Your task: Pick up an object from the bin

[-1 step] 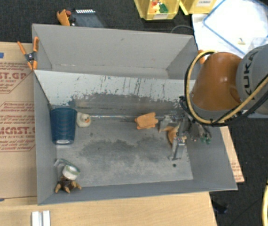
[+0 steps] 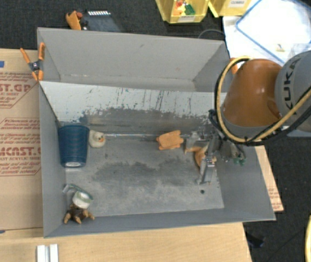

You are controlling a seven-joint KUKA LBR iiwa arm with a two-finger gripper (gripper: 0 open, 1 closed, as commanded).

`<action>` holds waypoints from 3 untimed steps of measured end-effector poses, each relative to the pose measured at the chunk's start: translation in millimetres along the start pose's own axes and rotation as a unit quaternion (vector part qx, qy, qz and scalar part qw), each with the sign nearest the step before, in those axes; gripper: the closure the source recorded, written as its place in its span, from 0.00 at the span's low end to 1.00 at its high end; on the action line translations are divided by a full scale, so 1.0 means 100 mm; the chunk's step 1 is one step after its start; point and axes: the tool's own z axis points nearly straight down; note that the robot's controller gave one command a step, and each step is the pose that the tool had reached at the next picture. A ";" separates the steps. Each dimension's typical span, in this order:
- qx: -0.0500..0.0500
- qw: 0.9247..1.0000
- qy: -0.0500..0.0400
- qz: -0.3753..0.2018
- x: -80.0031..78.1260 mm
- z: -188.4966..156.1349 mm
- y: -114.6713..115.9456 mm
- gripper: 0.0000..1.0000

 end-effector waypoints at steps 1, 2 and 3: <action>0.001 0.984 -0.004 -0.179 -0.27 0.64 -0.60 0.00; -0.001 0.998 -0.002 -0.069 -0.31 0.47 -0.81 0.00; 0.000 0.984 -0.001 -0.181 -0.28 0.71 -0.77 0.00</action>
Offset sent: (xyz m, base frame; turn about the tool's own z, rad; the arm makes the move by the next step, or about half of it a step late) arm 0.0343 -0.0869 -0.0278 -0.0523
